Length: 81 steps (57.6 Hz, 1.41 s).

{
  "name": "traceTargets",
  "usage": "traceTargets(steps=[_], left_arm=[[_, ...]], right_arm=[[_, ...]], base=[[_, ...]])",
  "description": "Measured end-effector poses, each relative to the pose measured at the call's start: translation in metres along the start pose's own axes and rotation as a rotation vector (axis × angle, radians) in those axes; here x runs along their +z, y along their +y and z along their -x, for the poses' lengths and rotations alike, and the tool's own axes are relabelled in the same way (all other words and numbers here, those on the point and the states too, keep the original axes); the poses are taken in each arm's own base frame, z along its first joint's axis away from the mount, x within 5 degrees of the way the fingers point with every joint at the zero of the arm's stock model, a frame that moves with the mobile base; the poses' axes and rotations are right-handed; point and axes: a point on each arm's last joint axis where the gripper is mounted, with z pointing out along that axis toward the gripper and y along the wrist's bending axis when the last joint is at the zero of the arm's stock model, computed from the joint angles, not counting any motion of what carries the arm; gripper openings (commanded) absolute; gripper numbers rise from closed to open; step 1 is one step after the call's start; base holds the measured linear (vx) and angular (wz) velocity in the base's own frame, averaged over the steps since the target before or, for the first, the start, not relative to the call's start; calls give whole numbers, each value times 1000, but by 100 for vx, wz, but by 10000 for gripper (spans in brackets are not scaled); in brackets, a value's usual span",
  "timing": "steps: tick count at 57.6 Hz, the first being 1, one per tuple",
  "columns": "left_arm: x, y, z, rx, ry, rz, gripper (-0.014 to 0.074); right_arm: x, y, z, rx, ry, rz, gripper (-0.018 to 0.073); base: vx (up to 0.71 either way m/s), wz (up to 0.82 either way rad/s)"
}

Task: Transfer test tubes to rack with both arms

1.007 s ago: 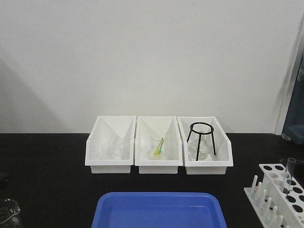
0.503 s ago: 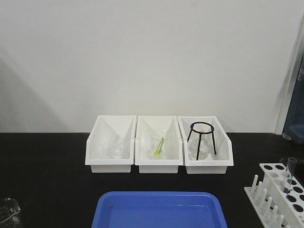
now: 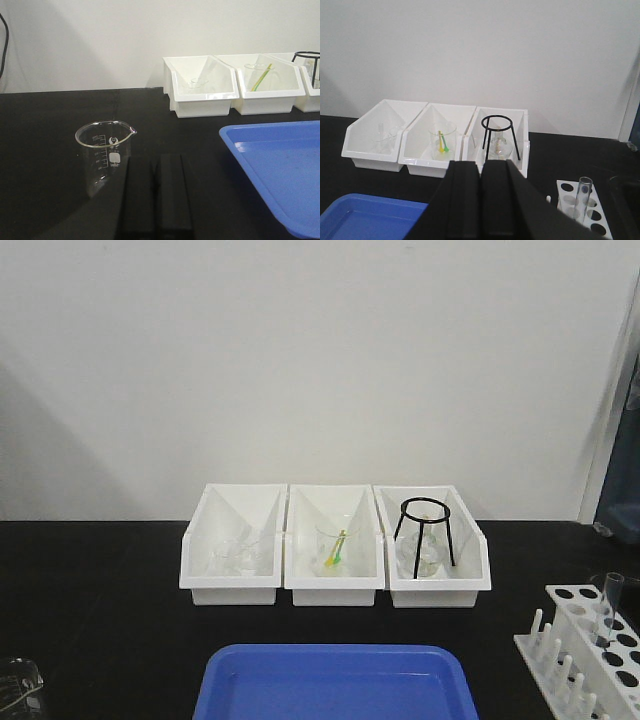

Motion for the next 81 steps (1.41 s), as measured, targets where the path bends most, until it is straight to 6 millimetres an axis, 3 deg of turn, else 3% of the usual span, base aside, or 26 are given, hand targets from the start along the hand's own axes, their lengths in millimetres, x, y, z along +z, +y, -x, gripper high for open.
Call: traceTargets(steps=[48,59,66,81], left_arm=[[0,0,0,5,1,1,-15],[0,0,0,5,1,1,-15],[0,0,0,5,1,1,-15],[0,0,0,5,1,1,-15]], right_arm=[[0,0,0,-1,0,0,-8],[1,0,-8,-73,39,4,-8],[-1,3,-37,-106,103,41,-8],[-21,-2,-134,-12,70,45,-8]], base=[[0,0],[0,0],[0,0],[0,0]])
